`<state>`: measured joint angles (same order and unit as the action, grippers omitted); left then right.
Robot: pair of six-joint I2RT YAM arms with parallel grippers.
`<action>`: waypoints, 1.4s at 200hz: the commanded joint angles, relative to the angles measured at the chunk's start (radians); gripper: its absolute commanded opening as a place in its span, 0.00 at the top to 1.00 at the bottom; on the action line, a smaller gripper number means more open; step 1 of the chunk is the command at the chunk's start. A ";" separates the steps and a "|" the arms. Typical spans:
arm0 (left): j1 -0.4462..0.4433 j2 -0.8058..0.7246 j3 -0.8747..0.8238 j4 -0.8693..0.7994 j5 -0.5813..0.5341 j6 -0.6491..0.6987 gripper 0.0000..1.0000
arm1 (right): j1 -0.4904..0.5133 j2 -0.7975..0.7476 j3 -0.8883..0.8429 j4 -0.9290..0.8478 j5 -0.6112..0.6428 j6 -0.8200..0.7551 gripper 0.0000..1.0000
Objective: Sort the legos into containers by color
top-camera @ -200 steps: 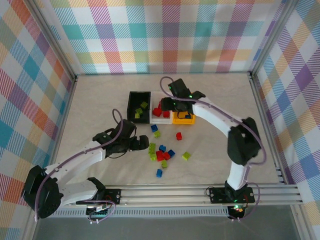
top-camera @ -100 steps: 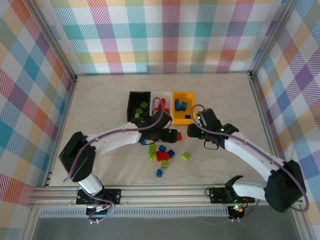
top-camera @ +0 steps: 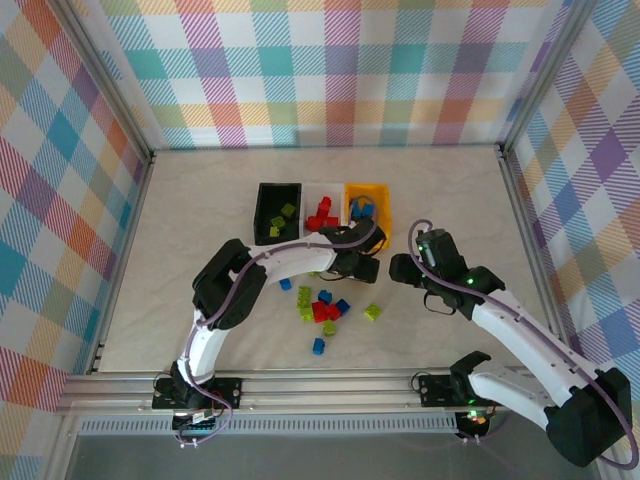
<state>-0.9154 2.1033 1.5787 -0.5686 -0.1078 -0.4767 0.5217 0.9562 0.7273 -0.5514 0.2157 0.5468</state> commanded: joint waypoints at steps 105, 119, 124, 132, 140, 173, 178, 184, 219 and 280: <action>0.012 -0.009 -0.007 -0.013 -0.014 -0.004 0.78 | -0.016 -0.014 -0.010 0.011 -0.010 0.017 0.30; 0.013 -0.047 -0.038 -0.008 -0.020 -0.009 0.80 | -0.016 -0.012 -0.009 0.013 -0.010 0.017 0.29; 0.015 -0.064 -0.051 -0.002 -0.022 -0.012 0.80 | -0.015 -0.010 -0.009 0.014 -0.010 0.017 0.29; 0.017 -0.094 -0.072 0.002 -0.024 -0.017 0.81 | -0.017 -0.009 -0.008 0.015 -0.010 0.018 0.29; 0.022 -0.128 -0.093 0.003 -0.025 -0.021 0.82 | -0.017 -0.008 -0.009 0.017 -0.013 0.019 0.29; 0.086 -0.281 -0.140 -0.011 -0.034 -0.013 0.82 | -0.017 -0.001 -0.010 0.033 -0.025 0.023 0.29; 0.101 -0.291 -0.130 -0.022 -0.039 -0.005 0.82 | -0.017 -0.001 -0.010 0.036 -0.027 0.025 0.29; 0.119 -0.296 -0.110 -0.040 -0.048 0.007 0.82 | -0.017 0.004 -0.010 0.039 -0.028 0.026 0.29; 0.236 -0.214 0.041 -0.104 -0.047 0.053 0.82 | -0.017 0.020 -0.010 0.047 -0.030 0.031 0.29; 0.314 0.033 0.345 -0.196 -0.066 0.095 0.79 | -0.017 0.009 0.017 0.014 -0.029 0.034 0.29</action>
<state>-0.6003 2.0621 1.8317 -0.6785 -0.1703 -0.4168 0.5095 0.9752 0.7273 -0.5175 0.1970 0.5659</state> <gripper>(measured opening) 0.251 0.708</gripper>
